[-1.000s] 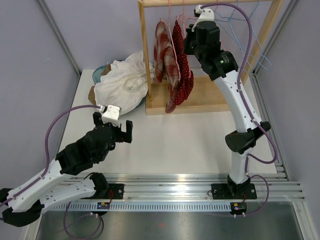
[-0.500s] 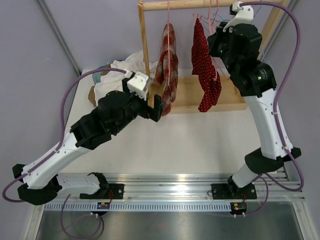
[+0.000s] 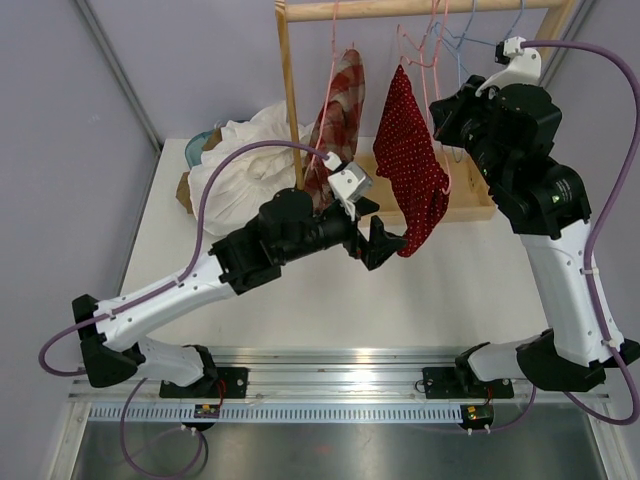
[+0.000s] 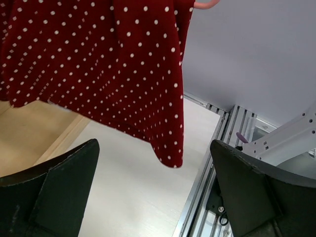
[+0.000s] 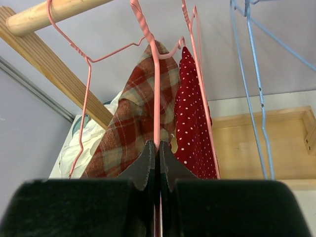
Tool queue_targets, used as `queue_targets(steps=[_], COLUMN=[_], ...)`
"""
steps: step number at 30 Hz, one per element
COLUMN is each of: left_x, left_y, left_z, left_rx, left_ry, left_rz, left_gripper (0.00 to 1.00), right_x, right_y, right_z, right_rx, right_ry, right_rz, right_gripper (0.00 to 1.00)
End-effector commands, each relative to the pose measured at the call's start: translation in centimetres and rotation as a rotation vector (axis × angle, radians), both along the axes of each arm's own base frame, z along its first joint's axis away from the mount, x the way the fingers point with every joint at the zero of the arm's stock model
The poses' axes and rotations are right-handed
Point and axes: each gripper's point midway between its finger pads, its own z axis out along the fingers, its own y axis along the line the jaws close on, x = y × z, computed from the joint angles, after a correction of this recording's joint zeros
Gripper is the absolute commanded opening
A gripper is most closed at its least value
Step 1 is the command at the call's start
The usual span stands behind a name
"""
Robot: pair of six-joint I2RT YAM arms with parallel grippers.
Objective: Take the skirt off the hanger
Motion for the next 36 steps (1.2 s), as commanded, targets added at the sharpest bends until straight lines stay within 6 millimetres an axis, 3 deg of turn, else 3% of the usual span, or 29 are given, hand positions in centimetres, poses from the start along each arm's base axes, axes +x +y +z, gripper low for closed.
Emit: queue_targets(steps=[1, 11, 14, 15, 18, 20, 21, 23, 24, 29, 32, 33, 35, 36], left_x=[-0.9, -1.1, -0.8, -0.7, -1.0, -1.2, -1.3, -1.5, -1.7, -2.1, -2.8, -2.9, -4.0, -4.8], left_y=[-2.3, -5.2, -5.7, -5.9, -6.4, -6.6, -6.7, -6.8, -6.8, -6.3, -5.7, -5.4, -4.3, -3.8], left_z=[4.2, 3.5, 3.0, 2.8, 2.3, 2.0, 1.9, 1.7, 1.7, 1.1, -0.8, -3.4, -4.9, -8.0], left_rx=[-0.150, -0.181, -0.183, -0.184, -0.201, -0.213, -0.215, -0.224, -0.228, -0.239, -0.192, -0.145, -0.124, -0.074], left_ry=[-0.019, 0.020, 0.029, 0.037, 0.045, 0.053, 0.060, 0.068, 0.076, 0.089, 0.105, 0.119, 0.132, 0.166], left_rz=[-0.097, -0.148, -0.145, -0.147, -0.173, -0.187, -0.194, -0.207, -0.210, -0.214, -0.191, -0.167, -0.134, -0.128], left_gripper=[0.99, 0.97, 0.73, 0.56, 0.37, 0.33, 0.23, 0.14, 0.03, 0.00, 0.00, 0.00, 0.00, 0.00], right_x=[-1.4, -2.5, -2.9, -2.9, -3.5, -3.4, -3.6, -3.5, -3.8, -3.8, -3.8, -3.3, -3.7, -3.2], right_y=[-0.2, -0.5, -0.7, -0.8, -1.0, -1.2, -1.4, -1.5, -1.6, -1.4, -1.6, -1.5, -1.9, -1.7], right_z=[3.3, 3.2, 3.4, 3.3, 3.5, 3.3, 3.5, 3.0, 3.3, 3.0, 3.9, 3.7, 5.1, 5.2], right_rx=[0.099, 0.136, 0.147, 0.146, 0.160, 0.164, 0.171, 0.175, 0.181, 0.191, 0.183, 0.169, 0.159, 0.150], right_ry=[-0.095, -0.096, -0.098, -0.097, -0.105, -0.100, -0.107, -0.099, -0.111, -0.103, -0.121, -0.109, -0.135, -0.133], right_rz=[0.019, 0.029, 0.027, 0.024, 0.023, 0.014, 0.007, -0.004, -0.002, 0.004, 0.000, -0.003, -0.010, -0.011], right_gripper=[0.00, 0.00, 0.00, 0.00, 0.00, 0.00, 0.00, 0.00, 0.00, 0.00, 0.00, 0.00, 0.00, 0.00])
